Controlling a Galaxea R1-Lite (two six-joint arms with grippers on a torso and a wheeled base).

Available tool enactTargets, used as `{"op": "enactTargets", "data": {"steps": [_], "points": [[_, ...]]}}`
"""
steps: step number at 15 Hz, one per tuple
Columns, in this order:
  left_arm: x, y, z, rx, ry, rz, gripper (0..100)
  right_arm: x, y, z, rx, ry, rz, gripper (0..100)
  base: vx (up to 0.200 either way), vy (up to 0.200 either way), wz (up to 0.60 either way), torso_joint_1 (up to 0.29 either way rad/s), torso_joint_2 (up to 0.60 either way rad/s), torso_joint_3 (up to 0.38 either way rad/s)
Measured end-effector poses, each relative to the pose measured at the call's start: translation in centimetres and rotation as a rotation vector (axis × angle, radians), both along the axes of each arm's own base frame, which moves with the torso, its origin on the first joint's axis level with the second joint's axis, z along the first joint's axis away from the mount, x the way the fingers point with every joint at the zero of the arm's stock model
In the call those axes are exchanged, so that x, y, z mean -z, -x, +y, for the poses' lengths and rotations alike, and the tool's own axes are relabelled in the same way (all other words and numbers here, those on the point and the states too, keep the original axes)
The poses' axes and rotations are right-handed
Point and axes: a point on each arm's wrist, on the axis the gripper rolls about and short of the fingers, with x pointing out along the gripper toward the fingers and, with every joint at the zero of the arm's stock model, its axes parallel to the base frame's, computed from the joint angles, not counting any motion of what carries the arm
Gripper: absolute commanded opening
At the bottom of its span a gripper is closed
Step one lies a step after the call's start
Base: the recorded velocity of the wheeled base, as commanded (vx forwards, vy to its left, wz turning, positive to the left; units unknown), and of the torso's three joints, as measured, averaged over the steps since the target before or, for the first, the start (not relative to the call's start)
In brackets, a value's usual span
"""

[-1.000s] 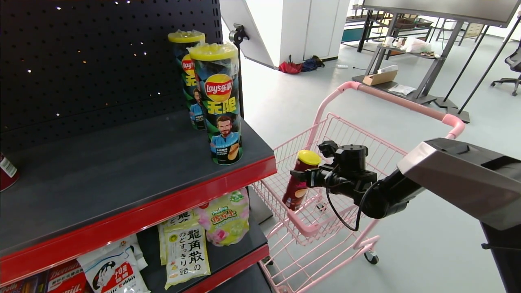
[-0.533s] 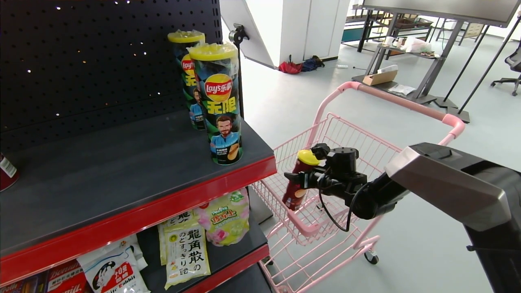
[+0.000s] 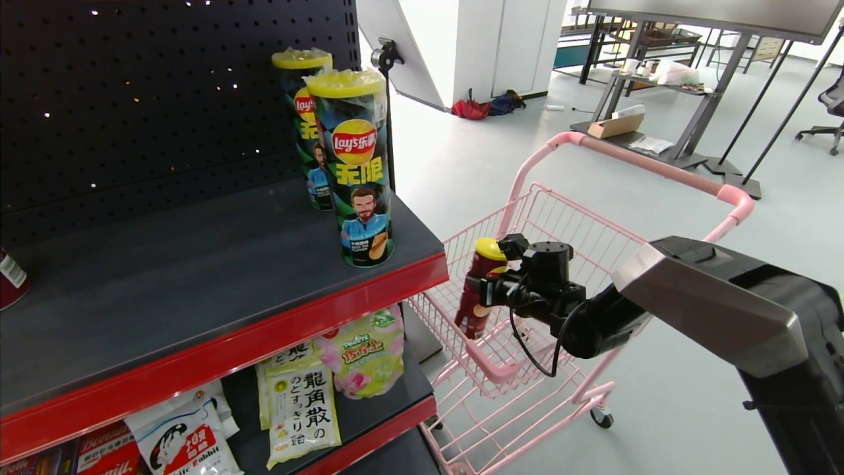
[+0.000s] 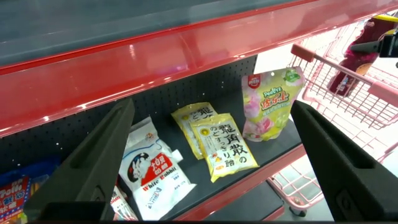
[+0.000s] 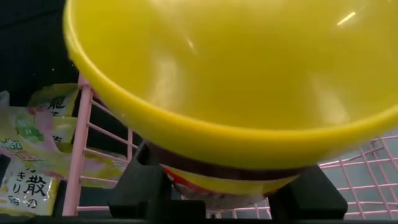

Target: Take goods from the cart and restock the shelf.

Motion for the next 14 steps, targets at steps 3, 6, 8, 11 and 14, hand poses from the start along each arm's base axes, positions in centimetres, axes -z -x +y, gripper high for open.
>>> {"op": "enactTargets", "data": {"steps": [3,6,8,11,14], "points": [[0.0,0.0,0.0,0.0,0.0,0.0,100,-2.6,0.1,-0.4,0.019,0.006,-0.054,0,0.0,0.0,0.0,0.0,0.0,0.0],[0.0,0.0,0.0,0.0,0.0,0.0,100,-9.8,1.1,-2.5,0.062,0.075,-0.17,0,0.0,0.0,0.0,0.0,0.0,0.0],[0.0,0.0,0.0,0.001,0.0,0.0,100,-15.7,3.3,-4.7,0.152,0.117,-0.236,0,0.0,0.0,0.0,0.0,0.0,0.0],[0.0,0.0,0.0,0.003,0.0,0.001,100,-21.9,9.9,-7.9,0.265,0.157,-0.274,0,0.0,0.0,0.0,0.0,0.0,0.0],[0.0,0.0,0.0,0.003,0.0,0.001,100,-23.7,19.6,-11.4,0.331,0.2,-0.245,0,0.0,0.0,0.0,0.0,0.0,0.0]]}}
